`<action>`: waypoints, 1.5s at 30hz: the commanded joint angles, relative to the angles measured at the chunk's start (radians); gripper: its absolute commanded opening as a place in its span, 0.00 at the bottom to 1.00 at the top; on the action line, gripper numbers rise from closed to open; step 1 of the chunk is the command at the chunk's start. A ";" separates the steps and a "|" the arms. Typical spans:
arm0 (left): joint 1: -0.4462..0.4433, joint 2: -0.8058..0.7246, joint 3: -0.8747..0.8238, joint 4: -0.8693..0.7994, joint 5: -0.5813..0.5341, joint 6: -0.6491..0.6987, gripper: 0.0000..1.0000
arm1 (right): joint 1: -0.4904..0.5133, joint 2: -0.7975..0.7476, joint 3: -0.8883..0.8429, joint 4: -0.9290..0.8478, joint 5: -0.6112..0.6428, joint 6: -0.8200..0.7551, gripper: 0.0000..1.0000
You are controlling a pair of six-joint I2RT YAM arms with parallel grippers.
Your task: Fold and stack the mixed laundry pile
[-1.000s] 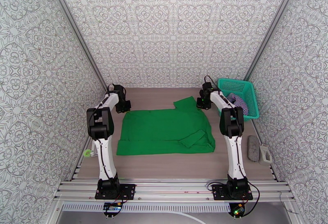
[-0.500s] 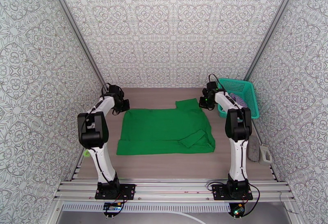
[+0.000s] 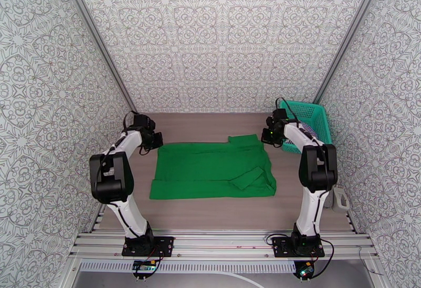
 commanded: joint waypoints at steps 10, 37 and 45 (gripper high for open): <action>0.039 -0.210 -0.258 0.045 -0.015 -0.014 0.00 | -0.014 -0.242 -0.337 0.120 -0.024 0.063 0.00; -0.141 -0.231 -0.253 0.072 -0.113 -0.183 0.45 | 0.347 -0.095 -0.023 -0.073 0.397 0.179 0.52; -0.218 -0.124 -0.262 0.144 -0.057 -0.222 0.43 | 0.447 0.219 0.318 -0.187 0.400 0.235 0.52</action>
